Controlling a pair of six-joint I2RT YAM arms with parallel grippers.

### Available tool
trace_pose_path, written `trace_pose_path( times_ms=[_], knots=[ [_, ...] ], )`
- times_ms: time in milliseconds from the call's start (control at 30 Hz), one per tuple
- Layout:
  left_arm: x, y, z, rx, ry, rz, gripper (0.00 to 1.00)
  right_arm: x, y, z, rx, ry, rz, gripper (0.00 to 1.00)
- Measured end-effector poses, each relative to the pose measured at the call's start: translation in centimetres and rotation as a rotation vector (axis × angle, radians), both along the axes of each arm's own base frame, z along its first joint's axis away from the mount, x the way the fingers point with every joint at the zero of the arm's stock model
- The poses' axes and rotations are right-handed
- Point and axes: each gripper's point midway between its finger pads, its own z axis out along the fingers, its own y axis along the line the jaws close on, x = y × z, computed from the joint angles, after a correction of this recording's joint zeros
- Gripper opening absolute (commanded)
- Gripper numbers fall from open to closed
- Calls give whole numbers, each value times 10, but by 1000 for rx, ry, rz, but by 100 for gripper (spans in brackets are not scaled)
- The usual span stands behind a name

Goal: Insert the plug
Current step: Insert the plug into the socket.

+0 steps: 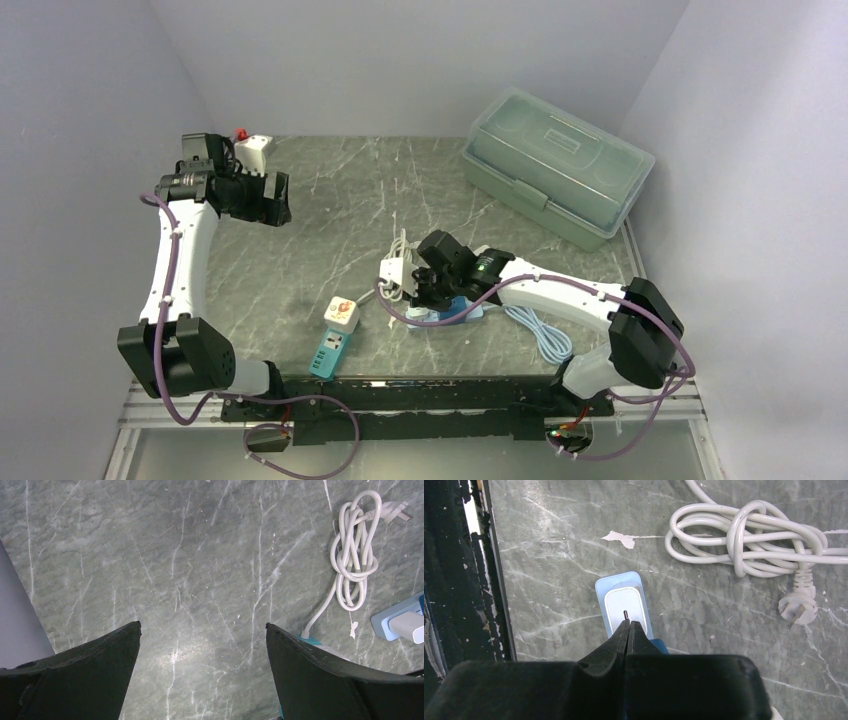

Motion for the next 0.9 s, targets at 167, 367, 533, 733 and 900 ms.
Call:
trace_pose_path(
  times_ms=[167,367,533,733,900],
  knots=[
    [0,1,0,1,0,1,100,-3,1,0,5,17,2,0],
    [0,1,0,1,-1,1,100,-5,0,-11,-19,46,-3,0],
    [0,1,0,1,-1,2,100,-3,3,-14,-23,54,-10,0],
    [1,2,0,1,-4,5,100,1,5,-14,-28,55,-17,0],
    [2,3,1,2,-8,6,100,1,5,-14,-36,60,-17,0]
  ],
)
